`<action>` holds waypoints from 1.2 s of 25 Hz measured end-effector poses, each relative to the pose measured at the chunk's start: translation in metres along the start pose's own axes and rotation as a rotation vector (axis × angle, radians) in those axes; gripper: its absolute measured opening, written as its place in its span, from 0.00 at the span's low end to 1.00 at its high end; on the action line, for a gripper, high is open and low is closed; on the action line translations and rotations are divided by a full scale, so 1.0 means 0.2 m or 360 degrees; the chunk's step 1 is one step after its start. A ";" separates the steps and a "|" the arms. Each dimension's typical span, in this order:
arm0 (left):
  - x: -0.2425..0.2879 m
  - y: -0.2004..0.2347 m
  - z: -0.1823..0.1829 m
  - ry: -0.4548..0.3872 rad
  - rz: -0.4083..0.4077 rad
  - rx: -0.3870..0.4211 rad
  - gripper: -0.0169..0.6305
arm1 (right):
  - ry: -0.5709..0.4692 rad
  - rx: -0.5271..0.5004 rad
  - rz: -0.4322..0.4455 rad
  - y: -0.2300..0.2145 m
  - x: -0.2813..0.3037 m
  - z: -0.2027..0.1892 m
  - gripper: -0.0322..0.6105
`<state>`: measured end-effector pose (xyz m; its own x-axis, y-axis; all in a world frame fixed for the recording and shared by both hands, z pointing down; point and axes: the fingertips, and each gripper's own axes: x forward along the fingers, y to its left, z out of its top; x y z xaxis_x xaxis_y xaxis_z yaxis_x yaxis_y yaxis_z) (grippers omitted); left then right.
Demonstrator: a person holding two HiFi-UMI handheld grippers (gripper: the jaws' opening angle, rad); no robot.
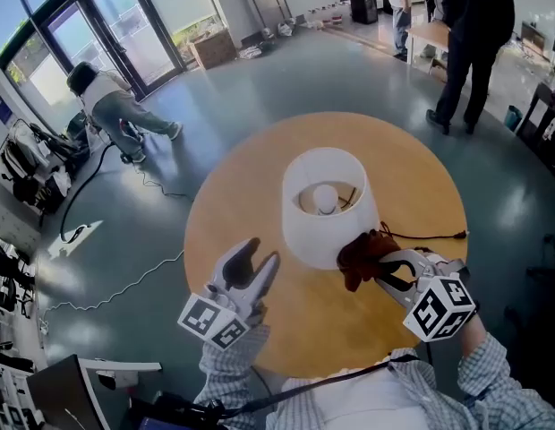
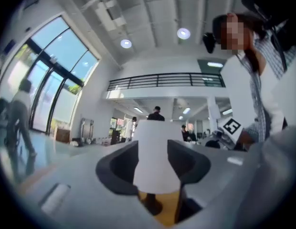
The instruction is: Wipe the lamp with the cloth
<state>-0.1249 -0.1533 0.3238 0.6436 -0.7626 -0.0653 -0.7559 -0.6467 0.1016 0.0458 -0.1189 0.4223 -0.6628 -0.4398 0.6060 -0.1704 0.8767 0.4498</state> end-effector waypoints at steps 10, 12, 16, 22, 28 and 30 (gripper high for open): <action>0.25 -0.25 0.05 0.0817 -0.0659 0.1404 0.37 | -0.0037 0.0028 0.0007 0.00 0.01 0.00 0.17; 0.28 -0.28 0.06 0.0942 -0.0774 0.1494 0.37 | -0.0041 0.0029 0.0009 0.00 0.01 0.00 0.17; 0.36 -0.28 0.02 0.1209 -0.0937 0.1647 0.37 | -0.0047 0.0042 0.0014 -0.01 0.02 0.00 0.17; 0.37 -0.29 -0.14 0.1461 -0.1135 0.1774 0.35 | -0.0056 0.0061 0.0015 0.03 0.05 0.03 0.17; 0.38 -0.32 -0.15 0.1401 -0.1211 0.1741 0.30 | -0.0084 0.0132 0.0012 0.02 0.02 0.02 0.17; 0.38 -0.31 -0.14 0.1365 -0.1211 0.1751 0.29 | -0.0122 0.0222 0.0004 -0.01 0.01 0.01 0.17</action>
<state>-0.0247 -0.1706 0.3411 0.4818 -0.2806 0.8301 0.2915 -0.8421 -0.4538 0.0436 -0.1212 0.4213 -0.7160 -0.4260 0.5530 -0.2646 0.8987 0.3497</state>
